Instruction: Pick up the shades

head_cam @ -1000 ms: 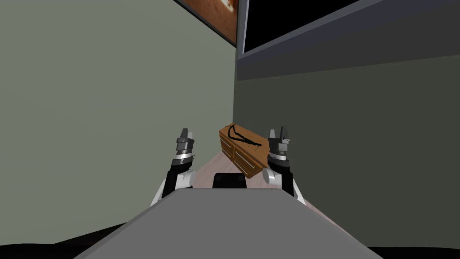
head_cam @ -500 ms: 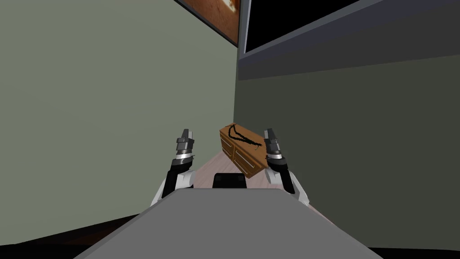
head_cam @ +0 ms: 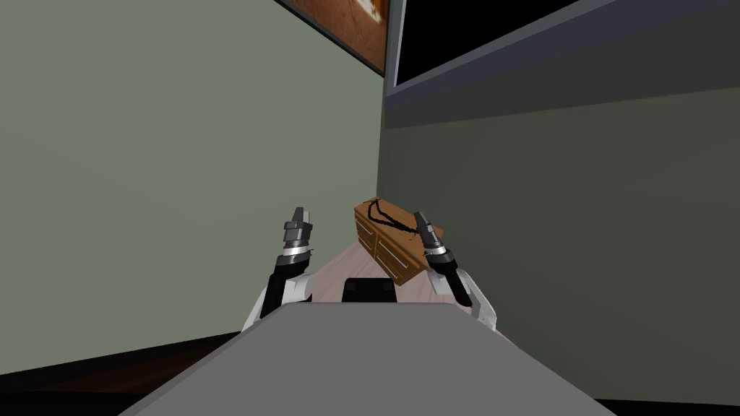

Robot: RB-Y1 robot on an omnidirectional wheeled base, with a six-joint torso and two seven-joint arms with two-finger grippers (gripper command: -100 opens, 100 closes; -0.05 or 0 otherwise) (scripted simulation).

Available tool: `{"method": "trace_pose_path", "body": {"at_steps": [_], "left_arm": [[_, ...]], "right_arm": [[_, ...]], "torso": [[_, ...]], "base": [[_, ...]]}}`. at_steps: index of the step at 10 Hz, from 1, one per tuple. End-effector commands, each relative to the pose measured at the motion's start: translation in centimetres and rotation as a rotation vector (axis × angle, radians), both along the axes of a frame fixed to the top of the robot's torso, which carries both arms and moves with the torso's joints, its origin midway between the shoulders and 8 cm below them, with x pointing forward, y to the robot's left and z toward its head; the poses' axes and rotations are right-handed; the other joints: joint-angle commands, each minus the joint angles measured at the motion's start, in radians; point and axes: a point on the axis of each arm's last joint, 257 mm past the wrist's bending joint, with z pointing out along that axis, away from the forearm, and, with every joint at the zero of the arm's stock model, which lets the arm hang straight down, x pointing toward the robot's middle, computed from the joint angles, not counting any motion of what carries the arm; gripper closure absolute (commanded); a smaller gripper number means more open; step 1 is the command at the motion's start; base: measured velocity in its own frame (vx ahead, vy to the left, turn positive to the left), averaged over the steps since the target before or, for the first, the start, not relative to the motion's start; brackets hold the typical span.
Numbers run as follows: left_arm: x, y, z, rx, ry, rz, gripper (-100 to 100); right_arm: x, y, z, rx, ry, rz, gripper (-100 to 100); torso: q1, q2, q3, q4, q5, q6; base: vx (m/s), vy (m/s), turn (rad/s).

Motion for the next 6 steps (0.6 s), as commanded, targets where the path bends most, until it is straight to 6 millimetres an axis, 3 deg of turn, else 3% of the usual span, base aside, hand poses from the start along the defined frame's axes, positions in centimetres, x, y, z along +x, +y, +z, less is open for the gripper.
{"method": "trace_pose_path", "body": {"at_steps": [1,4,5,6], "left_arm": [[0.0,0.0,0.0,0.0,0.0,0.0,0],[0.0,0.0,0.0,0.0,0.0,0.0,0],[0.0,0.0,0.0,0.0,0.0,0.0,0],[0.0,0.0,0.0,0.0,0.0,0.0,0]], "right_arm": [[0.6,0.9,-1.4,-0.106,0.014,-0.002,-100],[1.3,2.0,-4.1,-0.292,0.032,-0.003,-100],[1.3,2.1,-4.2,-0.301,0.031,-0.003,-100],[1.6,2.5,-5.7,-0.396,0.037,-0.002,-100]], "torso": [[0.0,0.0,0.0,0.0,0.0,0.0],[0.0,0.0,0.0,0.0,0.0,0.0],[0.0,0.0,0.0,0.0,0.0,0.0],[0.0,0.0,0.0,0.0,0.0,0.0]], "base": [[-0.032,-0.019,0.055],[-0.037,-0.028,0.052],[-0.027,-0.023,0.037],[-0.024,-0.022,0.068]]}}
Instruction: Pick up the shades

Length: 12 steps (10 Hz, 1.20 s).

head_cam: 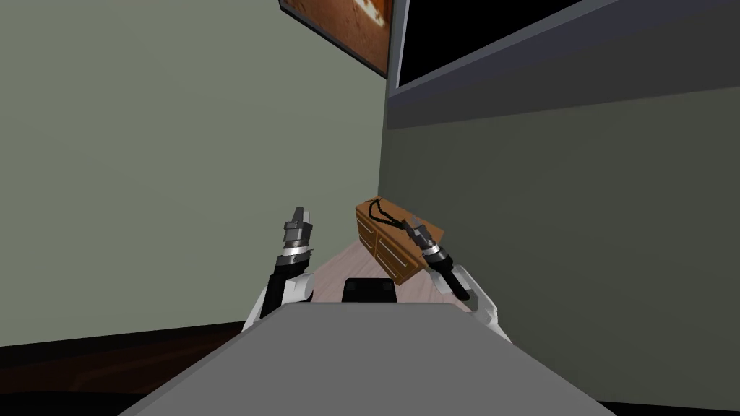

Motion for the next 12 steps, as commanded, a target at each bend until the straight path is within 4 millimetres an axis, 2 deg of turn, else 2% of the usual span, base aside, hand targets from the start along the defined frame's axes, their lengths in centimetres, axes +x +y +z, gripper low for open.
{"method": "trace_pose_path", "body": {"at_steps": [1,2,3,4,5,6,7,8,9,11,12], "left_arm": [[0.0,0.0,0.0,0.0,0.0,0.0,0],[0.0,0.0,0.0,0.0,0.0,0.0,0],[0.0,0.0,0.0,0.0,0.0,0.0,0],[0.0,0.0,0.0,0.0,0.0,0.0,0],[0.0,0.0,0.0,0.0,0.0,0.0,0],[0.0,0.0,0.0,0.0,0.0,0.0,0],[0.0,0.0,0.0,0.0,0.0,0.0,0],[0.0,0.0,0.0,0.0,0.0,0.0,0],[0.0,0.0,0.0,0.0,0.0,0.0,0],[0.0,0.0,0.0,0.0,0.0,0.0,0],[0.0,0.0,0.0,0.0,0.0,0.0,0]], "right_arm": [[0.2,0.3,-0.8,-0.055,0.001,0.0,-100],[0.5,0.5,-2.3,-0.149,0.005,0.003,-100],[0.4,0.6,-2.4,-0.156,0.004,0.003,-100],[0.6,0.7,-4.0,-0.252,0.007,0.007,-100],[0.6,0.8,-4.1,-0.259,0.006,0.007,-100],[0.8,0.7,-5.7,-0.355,0.007,0.012,-100],[0.8,0.8,-5.8,-0.362,0.006,0.013,-100],[0.9,0.6,-7.4,-0.459,0.007,0.02,-100],[0.9,0.6,-7.5,-0.466,0.005,0.021,-100],[0.9,-0.2,-10.9,-0.649,0.005,0.04,-100],[0.9,-0.2,-11.2,-0.674,0.002,0.044,-100]], "torso": [[0.0,0.0,0.0,0.0,0.0,0.0],[0.0,0.0,0.0,0.0,0.0,0.0],[0.0,0.0,0.0,0.0,0.0,0.0],[0.001,0.0,0.0,0.0,0.0,0.0],[0.0,0.0,0.0,0.0,0.0,0.0],[0.001,0.0,0.0,0.0,0.0,0.0],[0.0,0.0,0.0,0.0,0.0,0.0],[0.001,-0.001,0.0,0.0,0.0,0.0],[0.001,-0.001,0.0,0.0,0.0,0.0],[0.001,-0.001,-0.001,0.0,0.0,0.0],[0.001,-0.002,-0.001,0.0,0.0,0.0]], "base": [[-0.021,-0.019,0.029],[-0.026,-0.016,0.057],[-0.024,-0.016,0.038],[-0.027,-0.018,0.059],[-0.021,-0.016,0.04],[-0.022,-0.016,0.064],[-0.018,-0.017,0.037],[-0.016,-0.015,0.08],[-0.011,-0.014,0.034],[-0.008,-0.01,0.092],[-0.002,-0.011,0.043]]}}
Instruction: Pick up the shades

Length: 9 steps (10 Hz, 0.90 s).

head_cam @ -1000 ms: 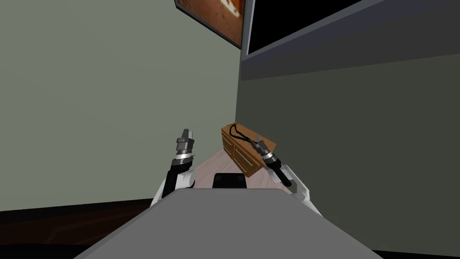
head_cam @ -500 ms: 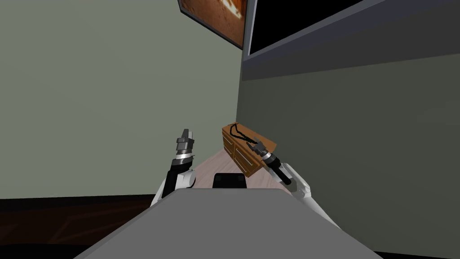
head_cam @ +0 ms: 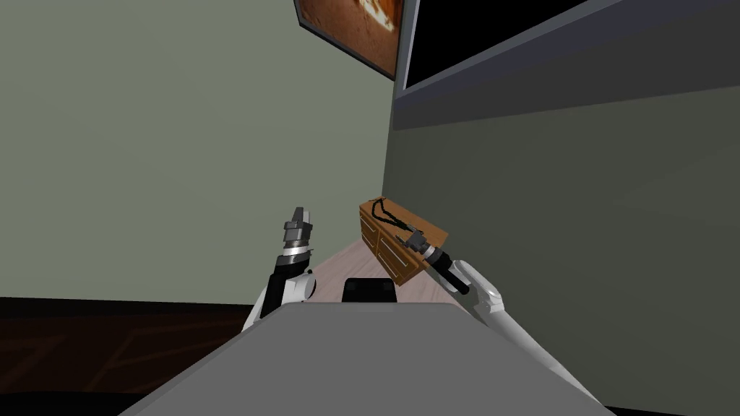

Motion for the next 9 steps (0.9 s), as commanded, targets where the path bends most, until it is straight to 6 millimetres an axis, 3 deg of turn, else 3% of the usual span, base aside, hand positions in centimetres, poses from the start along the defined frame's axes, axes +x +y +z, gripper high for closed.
{"method": "trace_pose_path", "body": {"at_steps": [1,2,6,7,8,9], "left_arm": [[0.0,0.0,0.0,0.0,0.0,0.0,0],[0.0,0.0,0.0,0.0,0.0,0.0,0],[0.0,0.0,0.0,0.0,0.0,0.0,0],[0.0,0.0,0.0,0.0,0.0,0.0,0],[0.0,0.0,0.0,0.0,0.0,0.0,0],[0.0,0.0,0.0,0.0,0.0,0.0,0]], "right_arm": [[-0.2,-0.8,-2.0,-0.12,0.0,0.019,-100],[-0.2,-0.7,-2.1,-0.131,-0.001,0.021,-100],[-1.0,-4.0,-7.7,-0.427,0.013,0.082,-100],[-1.1,-4.0,-7.8,-0.432,0.012,0.084,-100],[-1.5,-5.4,-9.6,-0.529,0.02,0.109,-100],[-1.5,-5.4,-9.6,-0.529,0.02,0.109,-100]], "torso": [[0.0,0.0,0.0,0.0,0.0,0.0],[0.0,0.0,0.0,0.0,0.0,0.0],[0.001,-0.002,-0.001,0.0,0.0,0.0],[0.001,-0.002,-0.001,0.0,0.0,0.0],[0.001,-0.002,-0.001,0.0,0.0,0.0],[0.001,-0.002,-0.001,0.0,0.0,0.0]], "base": [[0.004,-0.004,0.071],[0.005,-0.003,0.038],[0.02,0.005,0.082],[0.022,0.007,0.038],[0.029,0.012,0.085],[0.027,0.007,0.041]]}}
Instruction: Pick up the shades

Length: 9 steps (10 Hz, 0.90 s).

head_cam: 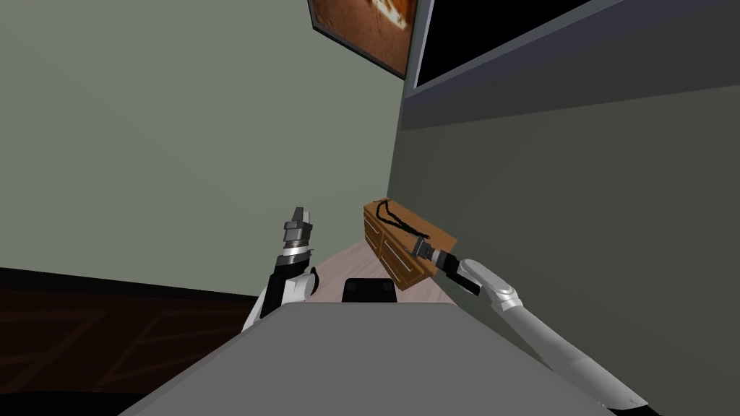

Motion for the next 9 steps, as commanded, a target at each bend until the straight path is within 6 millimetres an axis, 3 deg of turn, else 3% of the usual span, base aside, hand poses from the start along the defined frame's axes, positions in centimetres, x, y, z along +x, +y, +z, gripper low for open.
{"method": "trace_pose_path", "body": {"at_steps": [1,2,4,5,7,8,9], "left_arm": [[0.0,0.0,0.0,0.0,0.0,0.0,0],[0.0,0.0,0.0,0.0,0.0,0.0,0],[0.0,0.0,0.0,0.0,0.0,0.0,0],[0.0,0.0,0.0,0.0,0.0,0.0,0],[0.0,0.0,0.0,0.0,0.0,0.0,0],[0.0,0.0,0.0,0.0,0.0,0.0,0],[0.0,0.0,0.0,0.0,0.0,0.0,0]], "right_arm": [[-0.3,-1.5,-2.0,-0.107,0.006,0.037,-100],[-0.4,-1.8,-2.3,-0.11,0.013,0.031,-100],[-1.6,-5.2,-5.2,-0.275,0.041,0.08,-100],[-1.6,-5.6,-5.3,-0.291,0.042,0.085,-100],[-3.1,-9.6,-7.7,-0.451,0.078,0.139,-100],[-3.2,-9.8,-7.7,-0.458,0.078,0.142,-100],[-4.0,-11.9,-8.6,-0.535,0.097,0.17,-100]], "torso": [[0.0,0.0,0.0,0.0,0.0,0.0],[0.0,-0.001,0.0,0.0,0.0,0.0],[0.0,-0.001,-0.001,0.0,0.0,0.0],[0.001,-0.002,-0.001,0.0,0.0,0.0],[0.001,-0.002,-0.001,0.0,0.0,0.0],[0.002,-0.003,-0.002,-0.001,0.0,-0.001],[0.001,-0.002,-0.001,-0.001,0.0,0.0]], "base": [[0.039,0.016,0.08],[0.031,0.012,0.05],[0.048,0.018,0.112],[0.048,0.015,0.042],[0.065,0.028,0.106],[0.06,0.015,0.045],[0.049,0.007,0.058]]}}
